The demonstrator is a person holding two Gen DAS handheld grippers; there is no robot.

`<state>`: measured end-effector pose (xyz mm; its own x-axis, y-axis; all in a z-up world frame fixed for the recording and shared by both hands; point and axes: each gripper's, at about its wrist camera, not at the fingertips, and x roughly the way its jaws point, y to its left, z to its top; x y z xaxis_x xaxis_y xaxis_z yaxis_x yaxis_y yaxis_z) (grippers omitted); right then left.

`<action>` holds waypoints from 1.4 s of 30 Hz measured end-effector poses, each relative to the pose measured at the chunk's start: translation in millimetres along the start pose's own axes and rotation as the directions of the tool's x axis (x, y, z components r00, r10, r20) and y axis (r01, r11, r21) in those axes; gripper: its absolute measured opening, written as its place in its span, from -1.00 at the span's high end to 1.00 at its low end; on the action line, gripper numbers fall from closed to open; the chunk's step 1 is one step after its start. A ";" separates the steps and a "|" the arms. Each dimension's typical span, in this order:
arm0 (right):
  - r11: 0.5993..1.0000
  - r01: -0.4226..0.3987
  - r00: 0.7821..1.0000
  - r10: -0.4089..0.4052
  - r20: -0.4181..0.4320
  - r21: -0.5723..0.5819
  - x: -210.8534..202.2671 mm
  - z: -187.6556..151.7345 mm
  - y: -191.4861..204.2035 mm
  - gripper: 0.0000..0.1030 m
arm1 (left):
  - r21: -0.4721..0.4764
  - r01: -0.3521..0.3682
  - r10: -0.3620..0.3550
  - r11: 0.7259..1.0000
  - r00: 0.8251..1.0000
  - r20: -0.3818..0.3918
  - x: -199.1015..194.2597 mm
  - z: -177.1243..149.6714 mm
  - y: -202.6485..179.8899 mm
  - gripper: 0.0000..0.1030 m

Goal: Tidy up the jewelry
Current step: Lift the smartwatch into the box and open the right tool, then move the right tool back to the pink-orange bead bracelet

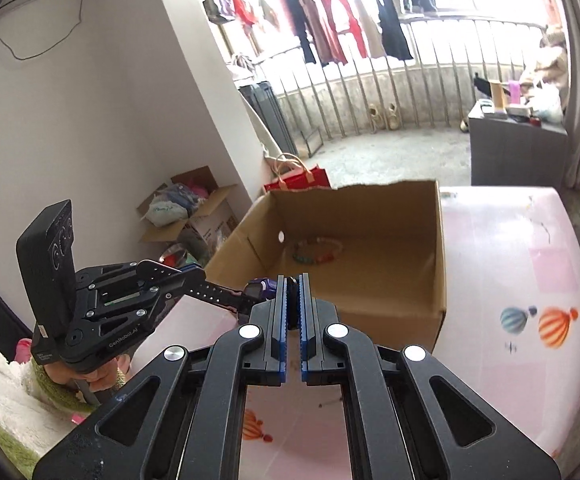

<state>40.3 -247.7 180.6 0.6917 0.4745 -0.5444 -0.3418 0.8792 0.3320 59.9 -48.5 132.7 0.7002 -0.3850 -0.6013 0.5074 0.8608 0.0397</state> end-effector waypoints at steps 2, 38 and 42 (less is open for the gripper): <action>1.000 -0.001 1.000 0.001 -0.014 -0.020 17.1 22.1 -11.8 0.94 | -0.034 0.029 -0.030 0.999 0.999 -0.018 17.6 20.9 14.4 0.93; 0.976 0.169 0.932 -0.204 -0.300 -0.137 171.4 106.3 -115.6 0.73 | -0.166 0.059 -0.114 0.984 0.932 -0.345 142.9 62.5 47.9 0.77; 0.982 0.161 0.911 -0.188 -0.367 -0.102 181.8 97.2 -111.9 0.73 | -0.165 0.055 -0.099 0.985 0.958 -0.270 104.8 52.2 49.0 0.68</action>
<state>266.1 -264.0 119.4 0.4613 0.2832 -0.8409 -0.2886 0.9441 0.1596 184.4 -64.1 113.3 0.4846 -0.3641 -0.7954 0.4553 0.8814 -0.1261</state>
